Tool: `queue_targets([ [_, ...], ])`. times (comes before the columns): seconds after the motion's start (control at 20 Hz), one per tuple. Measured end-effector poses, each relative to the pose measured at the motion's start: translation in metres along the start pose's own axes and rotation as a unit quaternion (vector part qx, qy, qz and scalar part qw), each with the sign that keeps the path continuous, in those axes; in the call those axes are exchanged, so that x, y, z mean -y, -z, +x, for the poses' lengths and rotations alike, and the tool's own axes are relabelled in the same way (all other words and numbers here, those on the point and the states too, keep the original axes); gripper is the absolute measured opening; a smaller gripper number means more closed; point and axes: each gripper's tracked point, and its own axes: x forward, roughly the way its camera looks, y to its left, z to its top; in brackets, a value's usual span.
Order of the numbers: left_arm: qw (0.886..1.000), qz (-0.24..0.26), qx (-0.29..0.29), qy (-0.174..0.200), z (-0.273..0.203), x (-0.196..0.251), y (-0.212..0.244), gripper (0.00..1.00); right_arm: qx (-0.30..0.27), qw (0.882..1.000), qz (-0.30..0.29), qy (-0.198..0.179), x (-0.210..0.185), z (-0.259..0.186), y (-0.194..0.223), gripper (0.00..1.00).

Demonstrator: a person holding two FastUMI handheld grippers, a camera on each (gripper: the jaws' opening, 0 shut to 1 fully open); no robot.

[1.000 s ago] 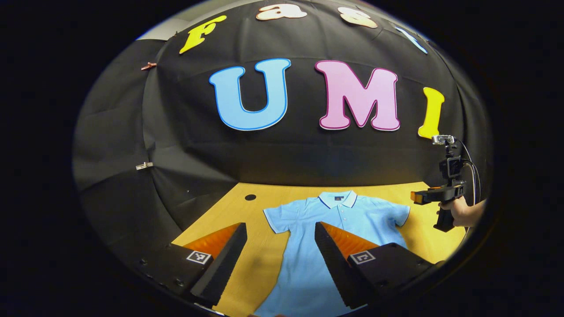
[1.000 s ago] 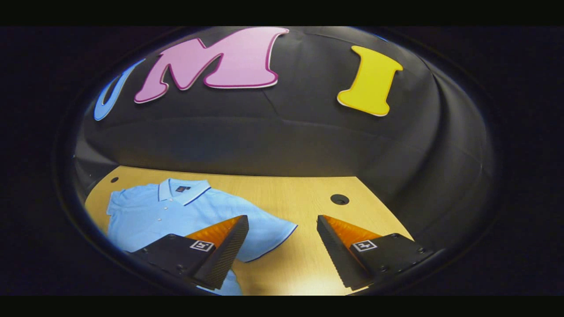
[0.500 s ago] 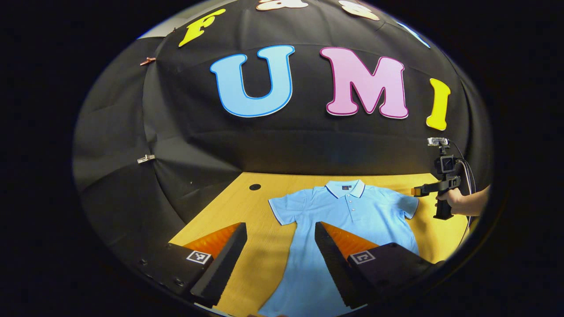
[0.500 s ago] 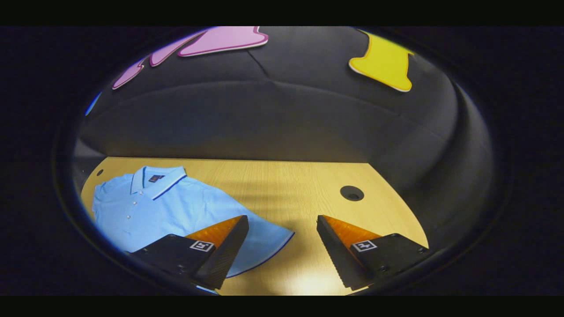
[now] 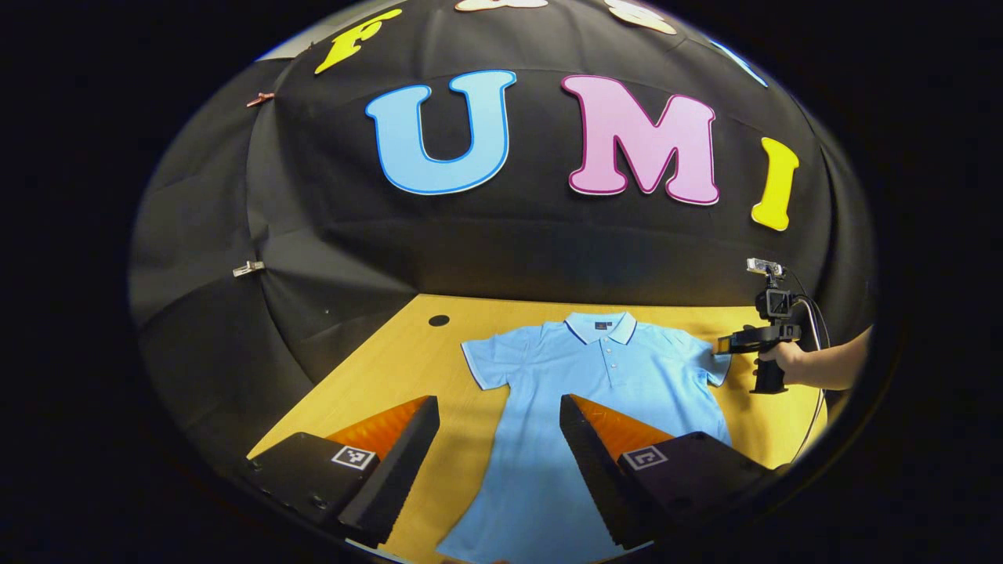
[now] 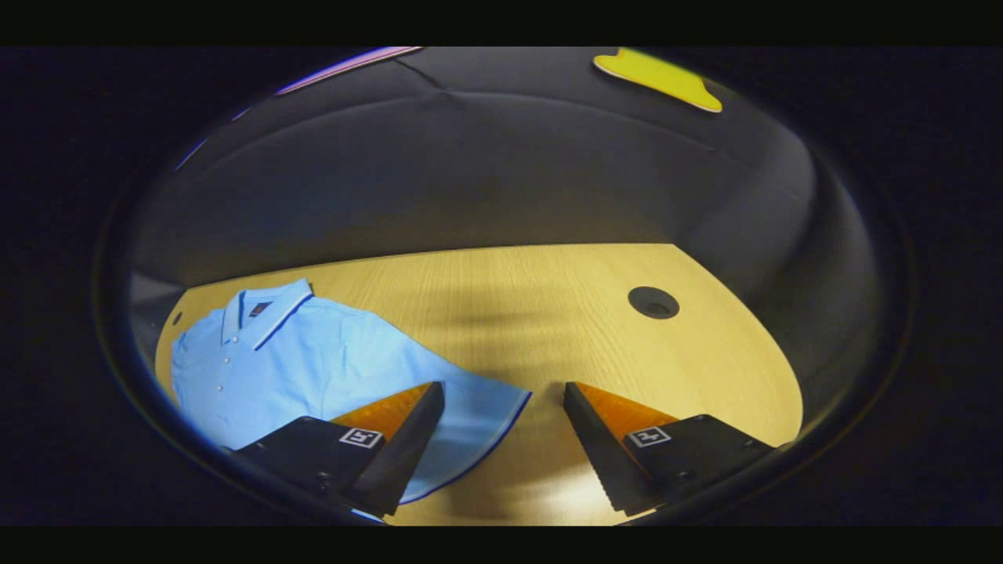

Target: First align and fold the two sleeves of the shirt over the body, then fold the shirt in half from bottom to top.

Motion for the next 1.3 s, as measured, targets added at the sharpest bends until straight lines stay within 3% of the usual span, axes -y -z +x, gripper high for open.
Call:
queue_targets([
  [0.2, 1.0, -0.001, -0.004, 0.003, -0.001, 0.004, 0.006, 0.99, 0.002, 1.0, -0.012, -0.021, -0.011, 0.0, 0.002, 0.74],
  [0.25, 1.0, -0.002, -0.005, 0.003, 0.0, 0.004, 0.007, 0.99, 0.003, 1.0, -0.012, -0.023, -0.012, -0.002, 0.002, 0.5],
  [0.45, 1.0, -0.004, -0.007, 0.003, -0.003, 0.004, 0.01, 0.98, 0.001, 1.0, 0.001, -0.016, -0.011, -0.003, 0.001, 0.31],
  [0.55, 1.0, -0.005, -0.007, 0.0, -0.003, -0.001, 0.012, 0.99, 0.003, 1.0, -0.001, -0.013, -0.013, -0.004, -0.003, 0.1],
  [0.65, 1.0, -0.008, -0.008, -0.002, -0.005, -0.002, 0.015, 0.99, 0.001, 1.0, 0.005, -0.014, -0.016, -0.004, -0.003, 0.05],
  [0.7, 1.0, -0.01, -0.009, -0.004, -0.007, -0.004, 0.017, 0.98, 0.0, 1.0, 0.011, -0.016, -0.017, -0.004, -0.003, 0.1],
  [1.0, 1.0, -0.016, -0.01, -0.015, -0.014, -0.017, 0.026, 0.98, 0.054, 0.998, -0.019, -0.021, -0.038, -0.033, -0.042, 0.1],
  [1.05, 1.0, -0.018, -0.009, -0.016, -0.016, -0.019, 0.025, 0.99, 0.064, 0.997, -0.021, -0.025, -0.045, -0.039, -0.05, 0.05],
  [1.1, 1.0, -0.019, -0.007, -0.016, -0.018, -0.02, 0.025, 0.99, 0.068, 0.997, -0.022, -0.032, -0.055, -0.045, -0.055, 0.15],
  [1.15, 1.0, -0.021, -0.006, -0.015, -0.019, -0.021, 0.025, 0.99, 0.071, 0.996, -0.024, -0.042, -0.066, -0.05, -0.058, 0.04],
  [1.3, 1.0, -0.02, -0.001, -0.013, -0.022, -0.024, 0.026, 0.99, 0.083, 0.993, -0.057, -0.058, -0.094, -0.062, -0.066, 0.15],
])
